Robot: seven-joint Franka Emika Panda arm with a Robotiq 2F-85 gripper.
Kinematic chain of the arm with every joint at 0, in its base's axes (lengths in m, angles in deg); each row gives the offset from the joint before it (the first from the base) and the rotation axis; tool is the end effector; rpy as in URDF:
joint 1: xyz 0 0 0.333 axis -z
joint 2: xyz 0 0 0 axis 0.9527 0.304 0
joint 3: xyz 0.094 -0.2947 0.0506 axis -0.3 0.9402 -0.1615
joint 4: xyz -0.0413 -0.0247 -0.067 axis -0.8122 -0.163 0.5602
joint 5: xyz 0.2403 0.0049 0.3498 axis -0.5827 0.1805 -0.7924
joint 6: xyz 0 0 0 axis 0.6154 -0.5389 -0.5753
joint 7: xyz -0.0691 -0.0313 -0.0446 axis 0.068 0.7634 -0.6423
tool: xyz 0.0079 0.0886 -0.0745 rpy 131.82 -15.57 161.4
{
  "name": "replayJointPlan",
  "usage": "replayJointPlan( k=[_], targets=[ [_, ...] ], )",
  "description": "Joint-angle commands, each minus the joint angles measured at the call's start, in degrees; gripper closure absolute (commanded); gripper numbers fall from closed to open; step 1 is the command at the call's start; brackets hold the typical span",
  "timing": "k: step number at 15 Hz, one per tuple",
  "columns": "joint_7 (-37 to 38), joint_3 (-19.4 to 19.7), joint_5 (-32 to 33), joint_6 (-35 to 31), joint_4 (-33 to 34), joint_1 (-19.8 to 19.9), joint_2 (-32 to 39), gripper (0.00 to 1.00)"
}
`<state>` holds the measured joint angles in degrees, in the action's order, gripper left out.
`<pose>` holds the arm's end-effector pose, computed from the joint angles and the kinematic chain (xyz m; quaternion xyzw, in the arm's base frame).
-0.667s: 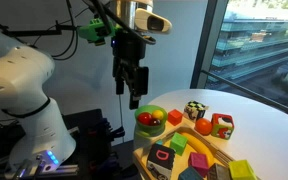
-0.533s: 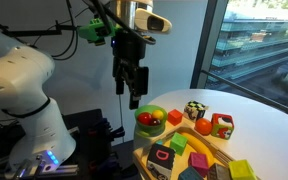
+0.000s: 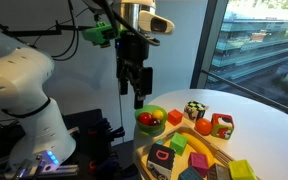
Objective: Remove the plushy cube from the crate and put it on the table
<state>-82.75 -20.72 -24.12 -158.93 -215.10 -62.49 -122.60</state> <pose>0.3142 -0.1602 0.4164 0.9942 0.0631 -0.0694 0.0523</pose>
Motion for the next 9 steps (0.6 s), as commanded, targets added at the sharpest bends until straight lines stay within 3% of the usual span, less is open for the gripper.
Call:
replayJointPlan(
  k=[1,9],
  targets=[
    [3.0,-0.3,-0.4,-4.5,1.1,-0.9,3.7,0.00],
    [8.3,-1.0,-0.1,-12.9,2.6,0.8,13.1,0.00]
  ],
)
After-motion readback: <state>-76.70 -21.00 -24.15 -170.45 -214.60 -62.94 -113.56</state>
